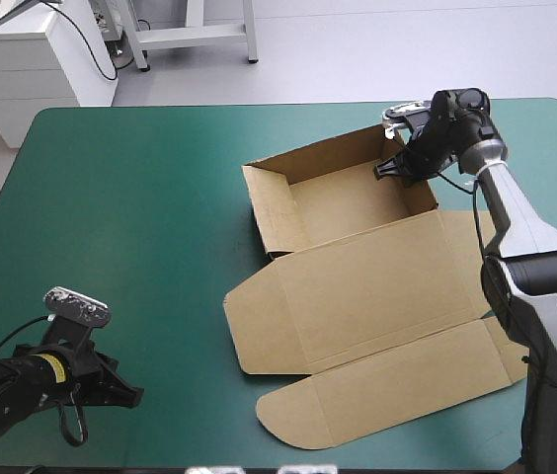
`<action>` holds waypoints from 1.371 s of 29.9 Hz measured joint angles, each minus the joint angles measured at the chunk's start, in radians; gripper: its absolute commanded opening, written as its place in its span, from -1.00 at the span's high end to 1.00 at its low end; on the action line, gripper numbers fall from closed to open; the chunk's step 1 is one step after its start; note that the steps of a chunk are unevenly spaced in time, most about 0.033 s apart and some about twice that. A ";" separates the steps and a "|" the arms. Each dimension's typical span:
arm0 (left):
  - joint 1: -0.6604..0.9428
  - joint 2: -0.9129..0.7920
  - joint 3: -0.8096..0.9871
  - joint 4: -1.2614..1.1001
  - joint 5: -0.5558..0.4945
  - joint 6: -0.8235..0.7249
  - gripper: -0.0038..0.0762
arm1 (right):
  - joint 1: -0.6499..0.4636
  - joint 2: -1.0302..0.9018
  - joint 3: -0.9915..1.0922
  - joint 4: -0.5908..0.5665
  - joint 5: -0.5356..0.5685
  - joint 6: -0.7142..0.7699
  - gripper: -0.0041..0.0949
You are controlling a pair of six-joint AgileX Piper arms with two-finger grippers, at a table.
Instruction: Fold the box
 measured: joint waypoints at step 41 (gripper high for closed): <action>0.000 0.000 0.000 0.002 -0.024 -0.001 0.92 | -0.534 0.000 -0.049 -0.073 0.005 0.024 -0.82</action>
